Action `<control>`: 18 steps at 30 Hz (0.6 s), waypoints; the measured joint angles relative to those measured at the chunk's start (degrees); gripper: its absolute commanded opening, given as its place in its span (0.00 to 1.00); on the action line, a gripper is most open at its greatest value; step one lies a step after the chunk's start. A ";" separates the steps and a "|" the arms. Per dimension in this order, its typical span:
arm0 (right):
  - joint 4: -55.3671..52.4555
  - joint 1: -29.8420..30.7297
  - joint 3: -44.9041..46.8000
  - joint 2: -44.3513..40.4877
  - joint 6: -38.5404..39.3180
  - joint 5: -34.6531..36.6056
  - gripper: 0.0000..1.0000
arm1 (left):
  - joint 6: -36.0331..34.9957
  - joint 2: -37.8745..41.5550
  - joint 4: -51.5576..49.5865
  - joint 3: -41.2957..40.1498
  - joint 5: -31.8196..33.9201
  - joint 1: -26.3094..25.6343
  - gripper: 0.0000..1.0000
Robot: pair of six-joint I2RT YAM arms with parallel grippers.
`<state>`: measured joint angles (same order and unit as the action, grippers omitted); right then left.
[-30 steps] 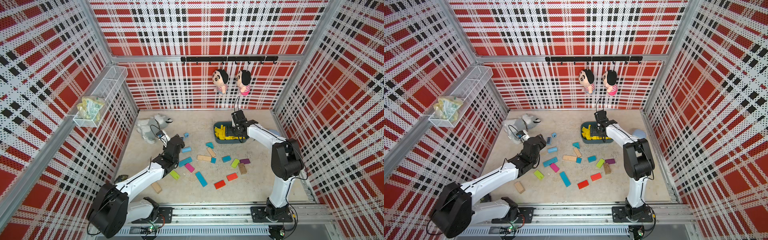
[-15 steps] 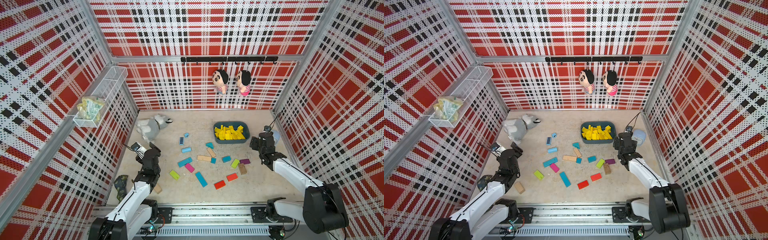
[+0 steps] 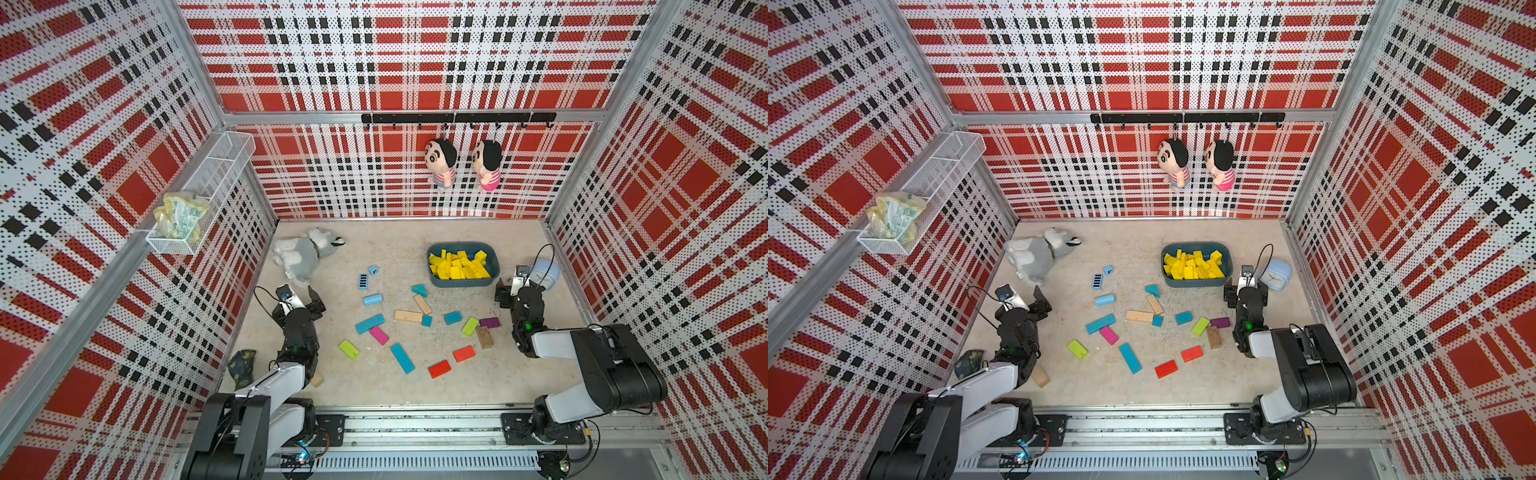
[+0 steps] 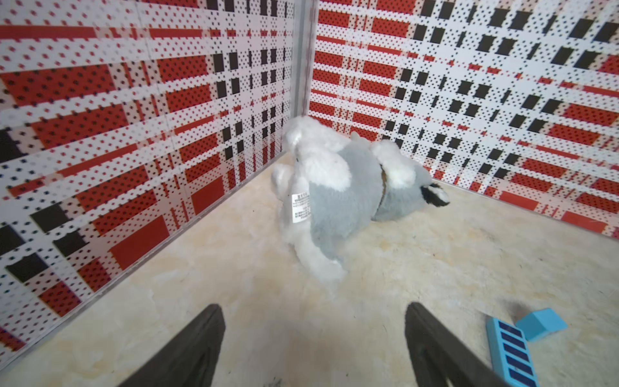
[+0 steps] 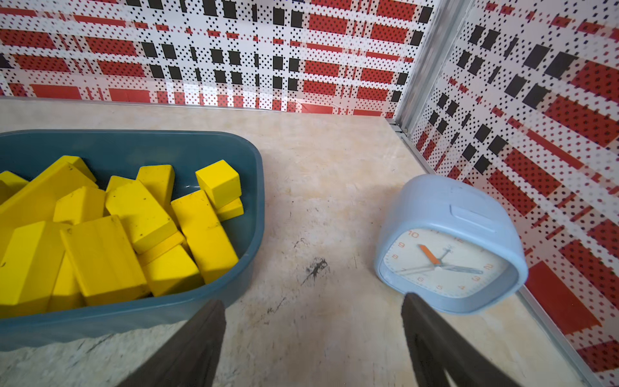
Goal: Pick out the yellow building blocks
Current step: Reset both arms
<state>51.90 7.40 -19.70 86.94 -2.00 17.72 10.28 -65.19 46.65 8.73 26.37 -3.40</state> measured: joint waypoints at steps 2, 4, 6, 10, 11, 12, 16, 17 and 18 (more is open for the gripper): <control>6.34 -2.12 2.84 0.96 -0.15 -2.51 0.97 | -1.49 -2.93 5.68 -1.29 -1.75 0.04 0.91; 9.90 -3.15 4.70 2.19 -0.31 -3.76 1.00 | -2.95 -5.55 9.62 -1.49 -3.23 0.07 0.94; 10.71 -3.45 5.07 2.43 -0.63 -4.02 1.00 | -4.35 -7.93 13.97 -1.46 -4.28 0.07 0.96; 12.39 -3.69 3.78 2.69 -1.29 -4.00 1.00 | -5.99 -15.21 24.11 -1.33 -6.16 0.39 0.98; 12.72 -3.76 3.72 2.71 -1.40 -4.02 1.00 | -6.29 -17.33 26.45 -1.33 -6.60 0.46 1.00; 12.74 -3.85 3.67 2.71 -1.62 -3.98 1.00 | -6.67 -19.82 29.24 -1.42 -7.21 0.48 1.00; 12.83 -3.96 3.67 2.80 -2.05 -4.02 1.00 | -7.72 -25.20 35.65 -1.75 -9.11 0.50 0.98; 12.92 -3.96 3.67 2.80 -2.08 -4.00 1.00 | -7.76 -25.20 36.59 -1.73 -9.14 0.50 0.98; 12.96 -3.96 3.67 2.80 -2.10 -4.02 1.00 | -7.69 -25.20 37.22 -1.51 -8.63 0.50 0.98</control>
<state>64.86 3.44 -16.03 89.73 -4.10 13.69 2.59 -90.39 83.88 7.22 17.74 -2.90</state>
